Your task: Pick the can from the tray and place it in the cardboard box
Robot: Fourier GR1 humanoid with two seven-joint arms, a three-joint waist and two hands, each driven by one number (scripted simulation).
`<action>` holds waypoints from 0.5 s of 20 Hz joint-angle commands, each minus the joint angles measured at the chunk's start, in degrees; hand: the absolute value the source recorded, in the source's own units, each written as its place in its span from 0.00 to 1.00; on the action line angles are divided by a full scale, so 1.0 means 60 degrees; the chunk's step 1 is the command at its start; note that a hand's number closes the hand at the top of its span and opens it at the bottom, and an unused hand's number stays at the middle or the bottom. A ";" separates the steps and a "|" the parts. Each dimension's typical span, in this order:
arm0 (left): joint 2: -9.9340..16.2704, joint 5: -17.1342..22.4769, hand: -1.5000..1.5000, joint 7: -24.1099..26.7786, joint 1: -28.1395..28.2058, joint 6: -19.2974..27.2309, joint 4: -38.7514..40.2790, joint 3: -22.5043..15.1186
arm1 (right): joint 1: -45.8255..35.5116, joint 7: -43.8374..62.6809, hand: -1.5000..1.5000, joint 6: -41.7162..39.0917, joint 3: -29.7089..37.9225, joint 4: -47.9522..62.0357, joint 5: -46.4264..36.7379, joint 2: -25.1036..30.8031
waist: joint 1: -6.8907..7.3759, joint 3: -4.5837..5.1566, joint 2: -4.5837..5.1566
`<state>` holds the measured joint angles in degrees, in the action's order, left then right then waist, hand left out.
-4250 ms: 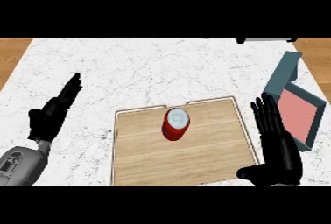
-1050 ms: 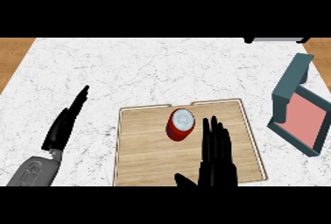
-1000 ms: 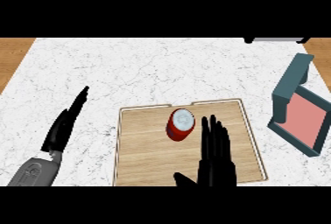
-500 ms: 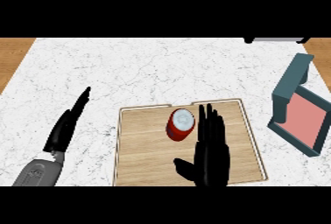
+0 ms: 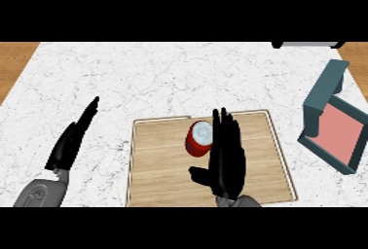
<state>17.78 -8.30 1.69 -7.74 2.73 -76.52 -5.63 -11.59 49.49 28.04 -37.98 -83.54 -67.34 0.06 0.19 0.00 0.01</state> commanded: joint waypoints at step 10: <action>-0.0497 -0.0667 0.50 0.0214 -0.0157 -0.0390 0.0209 0.0567 | -0.1124 0.0140 0.00 0.0585 -0.0288 0.1185 0.1118 -0.0005 | 0.0005 0.0000 0.0000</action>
<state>15.17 -11.18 1.78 -8.77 1.09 -75.56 -3.01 -15.86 48.78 31.17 -38.57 -78.38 -62.61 0.58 0.04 0.14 -0.26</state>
